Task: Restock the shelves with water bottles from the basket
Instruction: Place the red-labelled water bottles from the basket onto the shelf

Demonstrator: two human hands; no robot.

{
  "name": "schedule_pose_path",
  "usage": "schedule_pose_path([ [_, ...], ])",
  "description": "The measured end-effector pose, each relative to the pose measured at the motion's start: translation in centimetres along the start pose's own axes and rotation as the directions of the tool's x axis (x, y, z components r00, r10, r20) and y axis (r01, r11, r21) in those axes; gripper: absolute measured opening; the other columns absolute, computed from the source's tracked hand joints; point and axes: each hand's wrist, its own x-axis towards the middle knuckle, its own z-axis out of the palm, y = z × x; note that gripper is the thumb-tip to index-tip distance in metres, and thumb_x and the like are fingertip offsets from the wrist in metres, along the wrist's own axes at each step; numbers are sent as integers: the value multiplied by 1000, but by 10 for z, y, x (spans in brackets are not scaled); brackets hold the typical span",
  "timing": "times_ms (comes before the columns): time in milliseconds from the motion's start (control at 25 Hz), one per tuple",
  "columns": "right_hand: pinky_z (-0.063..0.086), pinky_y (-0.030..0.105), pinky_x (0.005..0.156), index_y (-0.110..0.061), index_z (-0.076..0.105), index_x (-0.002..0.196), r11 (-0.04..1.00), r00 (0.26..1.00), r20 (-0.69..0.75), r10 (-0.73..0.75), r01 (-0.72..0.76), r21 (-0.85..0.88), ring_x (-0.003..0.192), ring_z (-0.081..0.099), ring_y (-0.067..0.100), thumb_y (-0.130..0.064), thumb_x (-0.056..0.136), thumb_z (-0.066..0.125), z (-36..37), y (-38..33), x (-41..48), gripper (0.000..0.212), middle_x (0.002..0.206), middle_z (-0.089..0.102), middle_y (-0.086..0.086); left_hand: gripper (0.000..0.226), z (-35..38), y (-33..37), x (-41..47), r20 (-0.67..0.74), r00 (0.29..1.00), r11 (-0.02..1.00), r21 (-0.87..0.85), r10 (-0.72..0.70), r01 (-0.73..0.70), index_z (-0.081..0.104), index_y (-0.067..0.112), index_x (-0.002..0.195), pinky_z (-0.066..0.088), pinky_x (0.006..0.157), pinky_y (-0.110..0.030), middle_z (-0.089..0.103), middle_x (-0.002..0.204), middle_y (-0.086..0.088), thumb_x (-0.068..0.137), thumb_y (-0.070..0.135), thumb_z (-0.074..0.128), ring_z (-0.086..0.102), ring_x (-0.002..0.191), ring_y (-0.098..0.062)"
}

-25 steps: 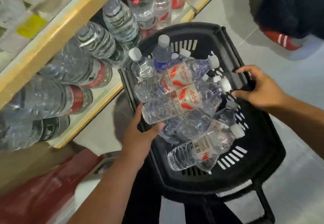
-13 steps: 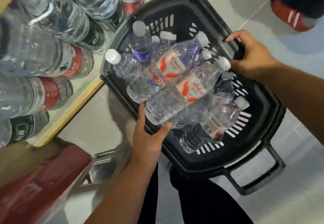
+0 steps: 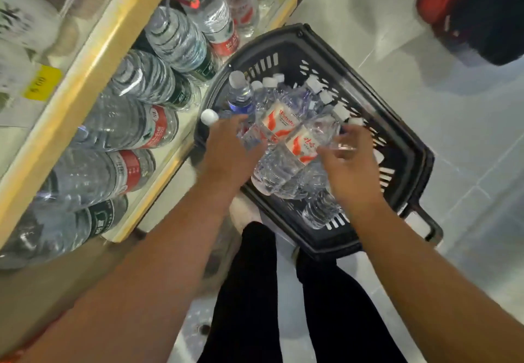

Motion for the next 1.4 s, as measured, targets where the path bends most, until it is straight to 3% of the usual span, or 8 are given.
schedule_pose_path([
  [160, 46, 25, 78, -25, 22, 148, 921, 945, 131, 299, -321, 219, 99, 59, 12, -24, 84, 72, 36, 5, -8, 81, 119, 54, -3, 82, -5, 19, 43, 310, 950, 991, 112, 31, -69, 33, 31, 146, 39, 108, -38, 45, 145, -4, 77, 41, 76, 46, 130, -22],
  [440, 48, 47, 99, -22, 32, 144, 880, 911, 165, 378, -409, 242, 108, 61, 17, -17, 79, 75, 59, 18, 16, 77, 122, 62, -4, 79, 4, 16, 78, 557, 830, 985, 145, -4, -93, 27, 29, 150, 40, 83, -25, 54, 130, 7, 84, 34, 71, 52, 104, -10],
  [600, 38, 53, 107, -30, 25, 148, 761, 868, 245, 431, -496, 417, 116, 55, 15, -9, 85, 68, 66, 17, 22, 79, 125, 60, -7, 80, 4, 8, 88, 571, 821, 991, 121, -18, -63, 29, 27, 147, 42, 97, -33, 54, 135, 3, 82, 31, 74, 54, 107, -12],
  [760, 37, 56, 106, -32, 39, 141, 716, 860, 237, 452, -508, 479, 117, 55, 17, -12, 89, 65, 68, 11, 20, 61, 122, 63, -9, 76, -2, 1, 87, 568, 822, 999, 32, -44, 31, 37, 28, 142, 44, 102, -46, 57, 128, 0, 78, 42, 75, 57, 112, -20],
  [880, 46, 44, 95, -29, 48, 133, 757, 889, 203, 411, -457, 468, 113, 58, 14, -13, 89, 66, 65, 7, 17, 50, 119, 64, -9, 75, -9, -1, 79, 602, 796, 979, -113, -67, 167, 37, 26, 142, 46, 98, -43, 60, 118, 4, 78, 36, 76, 60, 107, -18],
  [1120, 45, 27, 73, -25, 52, 127, 839, 922, 299, 245, -356, 412, 103, 61, 6, -12, 90, 63, 48, -10, -6, 40, 116, 64, -12, 86, -37, -11, 44, 601, 797, 939, -245, -49, 242, 39, 31, 137, 38, 105, -55, 57, 130, -5, 64, 49, 81, 57, 113, -25],
  [1280, 46, 45, 93, -30, 52, 129, 886, 913, 360, 195, -321, 335, 113, 59, 15, -18, 90, 64, 31, -29, -23, 43, 118, 65, -12, 57, -61, -7, 4, 570, 822, 875, -398, -1, 277, 41, 24, 133, 33, 106, -42, 56, 128, -3, 85, 25, 70, 55, 112, -16],
  [1400, 41, 54, 102, -34, 54, 128, 919, 890, 433, 143, -282, 275, 115, 60, 18, -22, 88, 66, 17, -47, -34, 43, 117, 67, -10, 48, -75, -2, -30, 511, 860, 802, -520, 16, 294, 42, 25, 129, 40, 96, -35, 57, 125, 3, 88, 21, 67, 55, 109, -11],
])
